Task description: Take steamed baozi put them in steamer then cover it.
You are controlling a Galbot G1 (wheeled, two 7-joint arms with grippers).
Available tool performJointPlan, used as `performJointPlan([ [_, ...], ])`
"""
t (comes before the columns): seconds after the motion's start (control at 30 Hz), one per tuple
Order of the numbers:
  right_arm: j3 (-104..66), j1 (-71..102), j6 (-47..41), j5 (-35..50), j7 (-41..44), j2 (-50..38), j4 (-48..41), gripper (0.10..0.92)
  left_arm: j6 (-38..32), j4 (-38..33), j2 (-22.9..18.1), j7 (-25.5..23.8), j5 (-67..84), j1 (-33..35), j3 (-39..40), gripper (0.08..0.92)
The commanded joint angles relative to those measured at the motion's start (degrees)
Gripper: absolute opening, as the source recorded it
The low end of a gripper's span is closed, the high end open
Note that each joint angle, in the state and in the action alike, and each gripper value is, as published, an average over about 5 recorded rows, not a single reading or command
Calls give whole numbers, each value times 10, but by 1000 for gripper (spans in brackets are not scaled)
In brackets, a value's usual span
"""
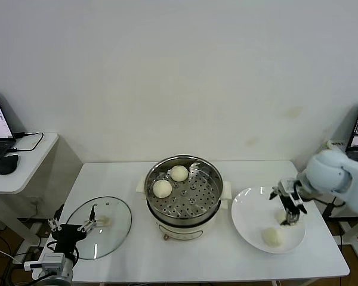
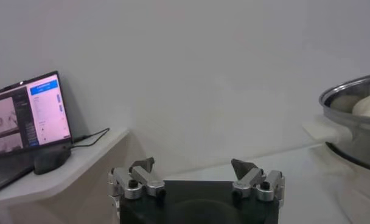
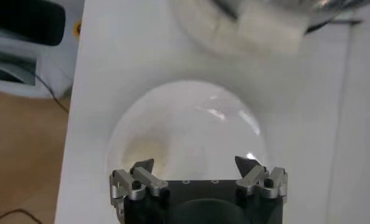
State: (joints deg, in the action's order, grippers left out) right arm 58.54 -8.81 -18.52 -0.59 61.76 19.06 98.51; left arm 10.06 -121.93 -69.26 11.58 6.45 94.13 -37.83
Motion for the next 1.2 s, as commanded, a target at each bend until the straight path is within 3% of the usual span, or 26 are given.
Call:
performJointPlan([
  [0.03, -121, 179, 23, -50, -7, -25, -4, 823, 0, 1, 0, -1, -2, 1, 0, 823],
  [0.4, -146, 222, 20, -55, -33, 22, -35, 817, -1, -2, -6, -1, -6, 6, -2, 823],
  [0.73, -148, 228, 20, -69, -43, 46, -67, 756, -1, 2, -6, 0, -6, 5, -2, 823],
  [1.2, -158, 229, 15, -62, -53, 60, -85, 575, -1, 1, -6, 1, -6, 4, -3, 823],
])
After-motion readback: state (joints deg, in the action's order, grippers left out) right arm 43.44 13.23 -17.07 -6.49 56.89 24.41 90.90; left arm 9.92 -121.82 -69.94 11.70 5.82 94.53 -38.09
